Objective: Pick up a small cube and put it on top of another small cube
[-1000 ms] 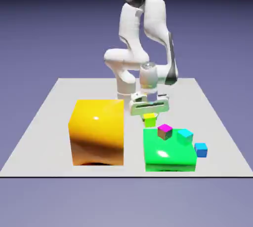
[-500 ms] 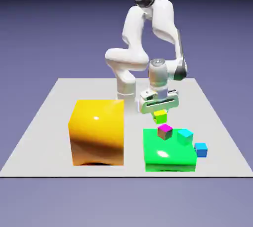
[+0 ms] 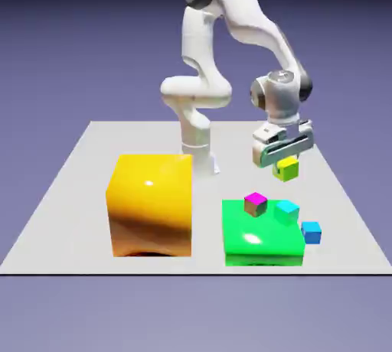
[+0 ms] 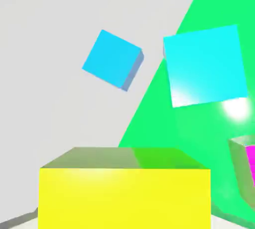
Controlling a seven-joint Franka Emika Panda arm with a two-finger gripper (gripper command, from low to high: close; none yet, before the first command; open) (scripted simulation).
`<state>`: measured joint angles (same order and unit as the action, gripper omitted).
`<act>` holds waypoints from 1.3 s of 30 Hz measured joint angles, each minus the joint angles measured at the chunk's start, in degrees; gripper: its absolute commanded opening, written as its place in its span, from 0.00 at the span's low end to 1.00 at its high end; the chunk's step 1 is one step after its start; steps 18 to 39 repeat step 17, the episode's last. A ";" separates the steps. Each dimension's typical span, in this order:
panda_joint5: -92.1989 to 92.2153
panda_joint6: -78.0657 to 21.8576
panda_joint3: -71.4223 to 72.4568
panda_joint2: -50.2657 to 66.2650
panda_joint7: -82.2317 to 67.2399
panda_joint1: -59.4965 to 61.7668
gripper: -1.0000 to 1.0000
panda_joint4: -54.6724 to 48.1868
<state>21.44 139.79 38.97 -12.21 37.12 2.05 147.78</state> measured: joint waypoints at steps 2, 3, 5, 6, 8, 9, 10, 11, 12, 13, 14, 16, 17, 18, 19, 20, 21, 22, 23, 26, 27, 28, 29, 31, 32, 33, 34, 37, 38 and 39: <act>-4.98 -0.36 -3.70 2.20 2.45 -2.48 0.00 -2.38; -7.47 -0.54 -5.55 3.30 3.67 -3.72 0.00 -3.57; -12.45 -0.90 -9.25 5.50 6.12 -6.20 0.00 -5.94; -14.94 -1.08 -11.10 6.60 7.35 -7.35 0.00 -7.13; -19.20 -1.39 -14.28 8.48 9.45 -9.42 0.00 -9.17; -19.20 -1.39 -14.28 8.48 9.45 -9.61 0.00 -9.17; -20.67 0.90 -14.80 10.55 10.50 -9.93 0.00 -8.77; -22.14 3.20 -14.95 12.63 11.56 -9.77 0.00 -8.36; -23.61 5.50 -15.67 14.71 12.62 -10.45 0.00 -7.96; -25.08 7.79 -16.18 16.78 13.67 -11.10 0.00 -7.56; -25.91 9.10 -16.46 17.96 14.28 -11.31 1.00 -7.33; -25.97 9.09 -16.49 17.96 14.32 -11.35 1.00 -7.33; -24.53 6.80 -16.00 15.89 13.28 -11.04 1.00 -7.73; -24.53 6.80 -16.00 15.89 13.28 -11.04 1.00 -7.73; -24.53 6.80 -16.00 15.89 13.28 -11.04 1.00 -7.73; -24.53 6.80 -16.00 15.89 13.28 -11.04 1.00 -7.73; -24.53 6.80 -16.00 15.89 13.28 -11.04 1.00 -7.73; -24.53 6.80 -16.00 15.89 13.28 -11.04 1.00 -7.73; -24.53 6.80 -16.00 15.89 13.28 -11.04 1.00 -7.73; -24.53 6.80 -16.00 15.89 13.28 -11.04 1.00 -7.73; -24.53 6.80 -16.00 15.89 13.28 -11.04 1.00 -7.73; -24.53 6.80 -16.00 15.89 13.28 -11.04 1.00 -7.73; -24.53 6.80 -16.00 15.89 13.28 -11.04 1.00 -7.73; -24.53 6.80 -16.00 15.89 13.28 -11.04 1.00 -7.73; -24.53 6.80 -16.00 15.89 13.28 -11.04 1.00 -7.73; -24.53 6.80 -16.00 15.89 13.28 -11.04 1.00 -7.73; -24.53 6.80 -16.00 15.89 13.28 -11.04 1.00 -7.73; -24.53 6.80 -16.00 15.89 13.28 -11.04 1.00 -7.73; -24.53 6.80 -16.00 15.89 13.28 -11.04 1.00 -7.73; -24.53 6.80 -16.00 15.89 13.28 -11.04 1.00 -7.73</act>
